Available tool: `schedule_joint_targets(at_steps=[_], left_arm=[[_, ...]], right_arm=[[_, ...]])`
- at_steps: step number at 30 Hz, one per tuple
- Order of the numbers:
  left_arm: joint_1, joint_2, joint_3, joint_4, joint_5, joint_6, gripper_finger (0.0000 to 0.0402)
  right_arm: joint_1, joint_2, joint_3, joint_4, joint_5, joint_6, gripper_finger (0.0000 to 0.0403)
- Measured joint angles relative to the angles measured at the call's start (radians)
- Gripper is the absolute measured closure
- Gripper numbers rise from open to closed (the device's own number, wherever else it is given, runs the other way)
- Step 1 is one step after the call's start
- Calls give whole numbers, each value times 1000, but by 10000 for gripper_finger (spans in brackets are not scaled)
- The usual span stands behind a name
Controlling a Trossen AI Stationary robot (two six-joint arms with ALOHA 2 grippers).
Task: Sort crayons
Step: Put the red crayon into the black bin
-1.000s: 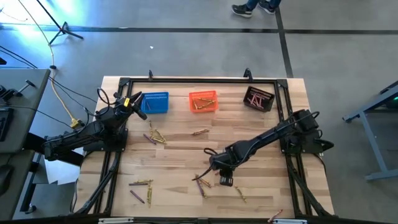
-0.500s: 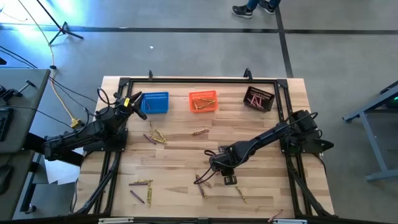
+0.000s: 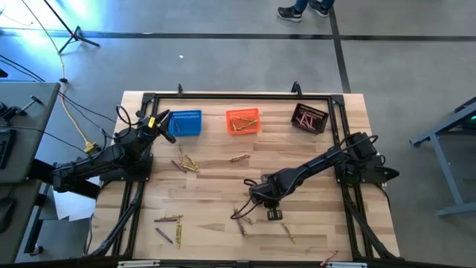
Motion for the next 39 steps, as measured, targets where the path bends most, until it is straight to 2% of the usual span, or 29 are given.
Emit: schedule_joint_targets(at_steps=[4,8,12,16,19,21,26,29,34,39], left_arm=[[0,0,0,0,0,0,342],[0,0,0,0,0,0,342],[0,0,0,0,0,0,342],[0,0,0,0,0,0,342],[0,0,0,0,1,0,342],[0,0,0,0,0,0,342],[0,0,0,0,0,0,342],[0,0,0,0,0,0,342],[0,0,0,0,0,0,342],[0,0,0,0,0,0,342]], right_arm=[[17,-2,2,-35,-14,11,384],[25,-47,-6,-95,-57,8,396],[-7,-164,-6,-233,-71,-15,392],[-90,-289,-11,-473,-12,-105,394],[-196,-402,-16,-550,12,-207,394],[-296,-477,-60,-539,33,-275,393],[-607,-657,-207,-480,90,-421,392],[-808,-729,-297,-373,109,-495,392],[-1051,-758,-404,-151,123,-513,391],[-1181,-747,-463,13,149,-511,389]])
